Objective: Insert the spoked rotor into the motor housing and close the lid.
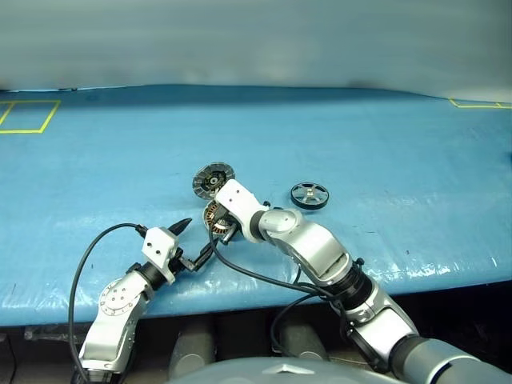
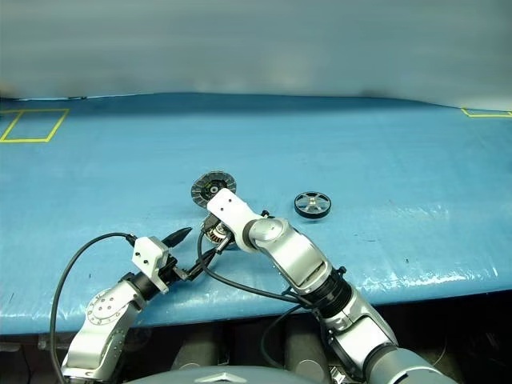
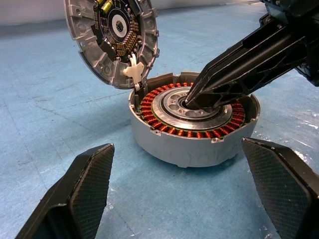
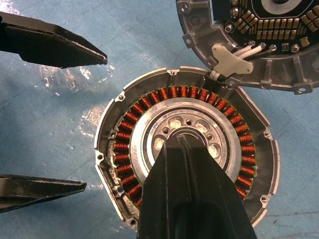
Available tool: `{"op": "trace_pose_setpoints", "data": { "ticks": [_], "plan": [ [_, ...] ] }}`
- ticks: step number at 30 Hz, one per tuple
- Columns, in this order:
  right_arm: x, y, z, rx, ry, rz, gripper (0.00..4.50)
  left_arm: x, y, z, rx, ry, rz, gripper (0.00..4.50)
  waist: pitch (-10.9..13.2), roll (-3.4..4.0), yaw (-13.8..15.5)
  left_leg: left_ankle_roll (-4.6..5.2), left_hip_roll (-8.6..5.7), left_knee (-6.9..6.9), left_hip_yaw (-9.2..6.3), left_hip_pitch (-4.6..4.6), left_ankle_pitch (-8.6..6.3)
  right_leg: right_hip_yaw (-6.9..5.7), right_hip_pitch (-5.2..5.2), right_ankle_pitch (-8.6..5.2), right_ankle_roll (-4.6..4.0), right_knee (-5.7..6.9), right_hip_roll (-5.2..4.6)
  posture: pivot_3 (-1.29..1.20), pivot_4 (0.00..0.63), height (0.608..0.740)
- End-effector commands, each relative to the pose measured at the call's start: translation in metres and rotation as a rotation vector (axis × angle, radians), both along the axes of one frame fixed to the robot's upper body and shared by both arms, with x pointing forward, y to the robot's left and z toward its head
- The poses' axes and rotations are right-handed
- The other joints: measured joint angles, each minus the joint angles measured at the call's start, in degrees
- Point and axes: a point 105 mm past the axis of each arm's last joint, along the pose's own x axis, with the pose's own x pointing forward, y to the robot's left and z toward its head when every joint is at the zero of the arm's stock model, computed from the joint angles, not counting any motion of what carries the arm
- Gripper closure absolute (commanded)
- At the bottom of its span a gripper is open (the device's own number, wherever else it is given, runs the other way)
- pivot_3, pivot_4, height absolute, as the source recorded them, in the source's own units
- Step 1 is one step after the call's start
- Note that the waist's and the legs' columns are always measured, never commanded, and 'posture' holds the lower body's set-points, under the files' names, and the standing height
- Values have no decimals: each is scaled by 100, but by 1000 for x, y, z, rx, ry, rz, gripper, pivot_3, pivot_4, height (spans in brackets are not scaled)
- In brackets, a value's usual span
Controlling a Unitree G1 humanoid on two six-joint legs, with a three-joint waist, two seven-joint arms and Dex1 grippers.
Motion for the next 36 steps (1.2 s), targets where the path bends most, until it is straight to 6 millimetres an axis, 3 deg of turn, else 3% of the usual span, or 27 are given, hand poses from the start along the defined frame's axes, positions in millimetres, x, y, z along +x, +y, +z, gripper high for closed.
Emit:
{"op": "trace_pose_setpoints", "data": {
  "ticks": [1, 6, 14, 16, 21, 32, 36],
  "plan": [
    [-5, 5, 2, 16, 2, 21, 4473, 0, -3, 4, -2, -23, -6, 0, 0, 0, -5, 0, 0, -1, 1, 0, 0, 0, 0, 0, 0, 0, 0, 0, 150, 740],
    [-1, 1, 10, 45, -11, 0, 4473, 0, -3, 3, -4, -19, -12, 0, 0, 0, -4, 0, 0, -2, 0, 0, 0, 0, -1, 0, 0, 0, 0, 0, 150, 740],
    [-4, -13, 56, 155, -70, 12, 4473, 1, -3, 4, 2, -23, -17, 0, 0, 0, 3, 0, 1, -2, 0, -5, 0, 0, -6, 0, 0, -1, -1, 0, 150, 740],
    [-2, -23, 62, 165, -85, -2, 4473, 1, -4, 4, 2, -24, -22, 0, 0, 0, 8, 0, 1, -2, 0, -4, 0, 0, -6, -1, 0, -2, -2, 0, 150, 740],
    [10, -73, 65, 130, -101, -148, 4473, 1, -5, 5, 4, -23, -37, 0, 0, 0, 26, 1, 0, -3, 0, -6, -1, -1, -6, 0, 0, -5, -8, 0, 150, 740],
    [24, -151, 49, 3, -70, -384, 897, 2, -8, 5, 0, -18, -50, 0, 1, 0, 16, 3, -3, -10, 7, -9, -2, 4, -14, -2, -3, -5, -4, 0, 150, 740],
    [29, -175, 40, -7, -46, -489, 897, 2, -7, 4, 1, -15, -46, 0, 2, -1, 27, 3, -5, -10, 7, -8, -2, 4, -11, -3, 0, -6, -5, 0, 150, 740]
  ]
}}
